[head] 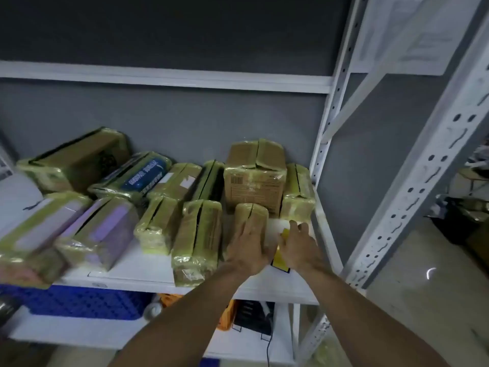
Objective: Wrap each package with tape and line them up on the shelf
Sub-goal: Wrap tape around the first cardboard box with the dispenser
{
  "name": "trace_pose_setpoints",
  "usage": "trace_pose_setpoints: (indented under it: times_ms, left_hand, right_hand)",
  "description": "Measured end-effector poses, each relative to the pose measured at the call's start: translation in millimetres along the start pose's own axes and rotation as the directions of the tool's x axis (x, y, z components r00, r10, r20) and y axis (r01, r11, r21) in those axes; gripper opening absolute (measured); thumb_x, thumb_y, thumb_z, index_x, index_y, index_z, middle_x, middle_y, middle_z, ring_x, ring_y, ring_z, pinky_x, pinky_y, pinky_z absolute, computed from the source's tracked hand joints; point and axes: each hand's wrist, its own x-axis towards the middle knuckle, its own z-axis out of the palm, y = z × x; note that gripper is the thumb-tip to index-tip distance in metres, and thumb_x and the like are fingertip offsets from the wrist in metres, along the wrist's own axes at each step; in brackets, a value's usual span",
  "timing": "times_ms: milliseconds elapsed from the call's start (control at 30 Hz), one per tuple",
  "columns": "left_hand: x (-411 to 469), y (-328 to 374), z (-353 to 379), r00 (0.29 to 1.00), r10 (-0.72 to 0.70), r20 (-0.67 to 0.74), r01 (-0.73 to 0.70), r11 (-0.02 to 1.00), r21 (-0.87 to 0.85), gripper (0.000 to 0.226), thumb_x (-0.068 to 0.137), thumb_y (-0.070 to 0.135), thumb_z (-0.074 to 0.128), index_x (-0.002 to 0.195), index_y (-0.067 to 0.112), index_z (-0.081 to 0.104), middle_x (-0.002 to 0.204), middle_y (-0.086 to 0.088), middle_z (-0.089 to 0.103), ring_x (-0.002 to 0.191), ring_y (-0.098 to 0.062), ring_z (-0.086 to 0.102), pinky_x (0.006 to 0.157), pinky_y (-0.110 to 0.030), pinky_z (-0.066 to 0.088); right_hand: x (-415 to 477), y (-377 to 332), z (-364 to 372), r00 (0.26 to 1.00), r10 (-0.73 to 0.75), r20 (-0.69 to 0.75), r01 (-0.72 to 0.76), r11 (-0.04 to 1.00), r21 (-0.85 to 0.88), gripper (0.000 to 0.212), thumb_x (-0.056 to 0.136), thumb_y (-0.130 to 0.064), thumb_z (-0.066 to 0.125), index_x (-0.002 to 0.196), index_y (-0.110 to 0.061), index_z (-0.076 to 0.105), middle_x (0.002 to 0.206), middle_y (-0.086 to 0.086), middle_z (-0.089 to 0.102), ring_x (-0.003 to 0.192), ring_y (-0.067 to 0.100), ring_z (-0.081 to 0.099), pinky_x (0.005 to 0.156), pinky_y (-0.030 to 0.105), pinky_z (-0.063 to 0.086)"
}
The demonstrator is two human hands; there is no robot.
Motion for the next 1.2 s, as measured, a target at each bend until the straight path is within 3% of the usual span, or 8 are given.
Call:
trace_pose_setpoints:
  times_ms: [200,467,600,667,733,800,933,1200]
  left_hand:
    - [14,-18,32,0.982,-0.105,0.158,0.099,0.994,0.047,0.091,0.094,0.047,0.059,0.161,0.025,0.003,0.169,0.004,0.005,0.155,-0.025,0.007,0.119,-0.05,0.029]
    - [18,-27,44,0.982,-0.118,0.145,0.11,0.992,0.065,0.075,0.095,0.042,0.06,0.158,0.023,0.023,0.168,0.0,0.01,0.154,-0.028,0.015,0.118,-0.046,0.031]
    - [15,-12,38,0.996,-0.085,0.03,0.083,0.995,0.048,0.055,0.099,0.035,0.054,0.151,0.021,0.043,0.16,-0.005,0.034,0.146,-0.028,0.032,0.117,-0.044,0.031]
    - [8,4,34,0.996,-0.085,-0.038,0.077,0.982,-0.171,0.037,0.104,0.037,0.048,0.134,0.019,0.061,0.143,-0.005,0.055,0.134,-0.024,0.048,0.108,-0.033,0.038]
    - [-2,26,27,0.99,-0.143,-0.012,0.117,0.847,-0.518,0.038,0.105,0.049,0.046,0.116,0.021,0.07,0.123,0.001,0.067,0.117,-0.018,0.061,0.089,-0.025,0.044]
    - [-13,48,17,0.983,-0.171,0.068,0.166,0.665,-0.728,0.043,0.099,0.058,0.052,0.109,0.022,0.074,0.116,0.008,0.072,0.111,-0.012,0.065,0.091,-0.023,0.047]
    - [-34,73,-8,0.986,-0.141,0.089,0.149,0.511,-0.847,0.051,0.086,0.061,0.069,0.119,0.023,0.073,0.11,0.009,0.076,0.106,-0.008,0.07,0.095,-0.03,0.053]
    - [-72,64,-43,0.961,-0.271,-0.048,0.055,0.364,-0.93,0.022,0.087,0.035,0.081,0.104,0.022,0.078,0.103,-0.002,0.077,0.101,-0.02,0.073,0.082,-0.032,0.057]
  right_hand:
    - [13,1,30,0.963,0.206,0.172,-0.236,0.955,0.181,0.081,0.1,-0.065,0.042,0.159,-0.017,0.014,0.148,0.024,0.03,0.114,0.045,0.058,0.078,0.039,0.04]
    - [1,10,27,0.986,0.106,0.131,-0.149,0.908,0.39,0.074,0.103,-0.043,0.054,0.157,-0.01,0.016,0.137,0.024,0.048,0.113,0.046,0.059,0.086,0.048,0.052]
    - [-15,26,15,0.995,0.016,0.102,-0.056,0.915,0.399,0.079,0.1,-0.05,0.057,0.157,-0.017,0.015,0.13,0.019,0.05,0.109,0.043,0.061,0.083,0.046,0.053]
    - [-24,37,5,0.997,-0.038,0.065,0.005,0.898,0.441,0.081,0.098,-0.053,0.059,0.159,-0.025,0.013,0.127,0.012,0.051,0.108,0.039,0.062,0.086,0.048,0.054]
    - [-34,45,-5,0.994,-0.112,-0.003,0.098,0.856,0.507,0.083,0.095,-0.049,0.066,0.158,-0.034,0.014,0.124,0.005,0.052,0.106,0.034,0.064,0.086,0.051,0.055]
    - [-41,49,-16,0.982,-0.168,-0.087,0.187,0.791,0.582,0.093,0.089,-0.044,0.075,0.158,-0.039,0.012,0.129,0.001,0.055,0.108,0.028,0.066,0.087,0.053,0.056]
    - [-55,44,-37,0.962,-0.213,-0.17,0.273,0.724,0.634,0.121,0.075,-0.044,0.09,0.16,-0.045,0.004,0.139,-0.01,0.06,0.114,0.017,0.066,0.086,0.05,0.058]
    - [-78,5,-45,0.872,-0.454,-0.182,0.409,0.473,0.781,0.103,0.066,-0.027,0.099,0.148,-0.047,0.04,0.133,-0.017,0.057,0.119,0.003,0.059,0.09,0.028,0.058]
